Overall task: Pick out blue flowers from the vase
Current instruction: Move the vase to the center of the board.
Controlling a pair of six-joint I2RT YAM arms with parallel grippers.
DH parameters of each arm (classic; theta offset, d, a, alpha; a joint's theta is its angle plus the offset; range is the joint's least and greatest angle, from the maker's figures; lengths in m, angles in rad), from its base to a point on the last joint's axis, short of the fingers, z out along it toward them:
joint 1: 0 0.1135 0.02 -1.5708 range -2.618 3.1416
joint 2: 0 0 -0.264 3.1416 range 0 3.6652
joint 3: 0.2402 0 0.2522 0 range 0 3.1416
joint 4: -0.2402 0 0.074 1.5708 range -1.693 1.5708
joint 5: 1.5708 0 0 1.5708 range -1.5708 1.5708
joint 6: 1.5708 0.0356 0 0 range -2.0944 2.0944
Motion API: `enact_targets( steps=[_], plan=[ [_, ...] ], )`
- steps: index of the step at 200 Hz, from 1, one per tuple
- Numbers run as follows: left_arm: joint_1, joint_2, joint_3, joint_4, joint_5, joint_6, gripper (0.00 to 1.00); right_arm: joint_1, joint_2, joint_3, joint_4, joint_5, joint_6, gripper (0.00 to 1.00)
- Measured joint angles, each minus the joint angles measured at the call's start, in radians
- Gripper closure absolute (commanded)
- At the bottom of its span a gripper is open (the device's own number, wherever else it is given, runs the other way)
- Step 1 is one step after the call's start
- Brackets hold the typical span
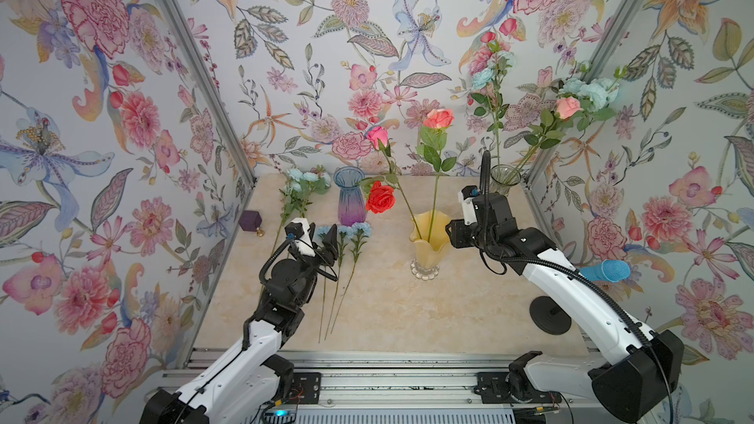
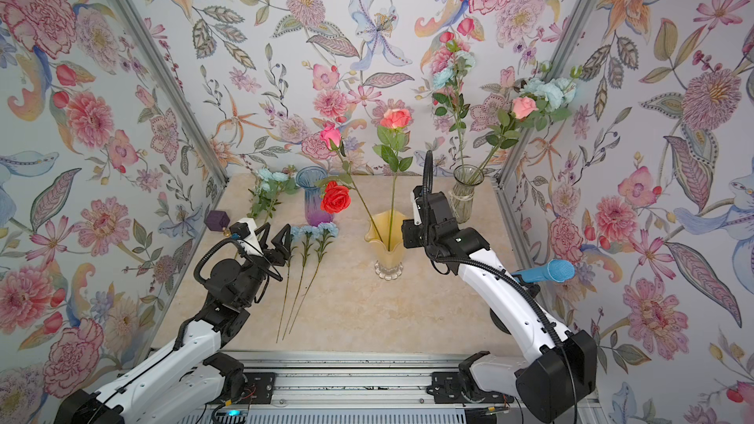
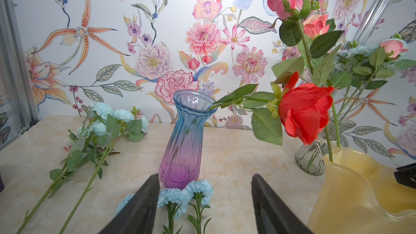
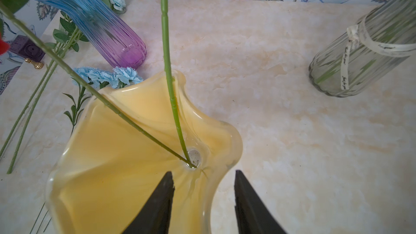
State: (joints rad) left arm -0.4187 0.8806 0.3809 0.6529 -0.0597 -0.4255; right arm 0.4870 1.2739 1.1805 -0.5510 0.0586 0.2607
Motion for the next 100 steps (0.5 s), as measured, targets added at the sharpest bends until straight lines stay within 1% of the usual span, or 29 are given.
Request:
enact_targets(
  steps=[41, 74, 100],
  plan=[
    [0.000, 0.000, -0.002, 0.002, 0.000, 0.000, 0.33, -0.034, 0.011, -0.013, 0.011, -0.068, 0.010, 0.74],
    [0.000, -0.002, -0.004, 0.007, 0.000, 0.000, 0.33, -0.064, 0.044, -0.021, 0.048, -0.124, 0.024, 0.81],
    [0.000, -0.006, -0.004, 0.007, -0.001, 0.000, 0.33, -0.078, 0.066, -0.018, 0.086, -0.172, 0.026, 0.89]
  ],
)
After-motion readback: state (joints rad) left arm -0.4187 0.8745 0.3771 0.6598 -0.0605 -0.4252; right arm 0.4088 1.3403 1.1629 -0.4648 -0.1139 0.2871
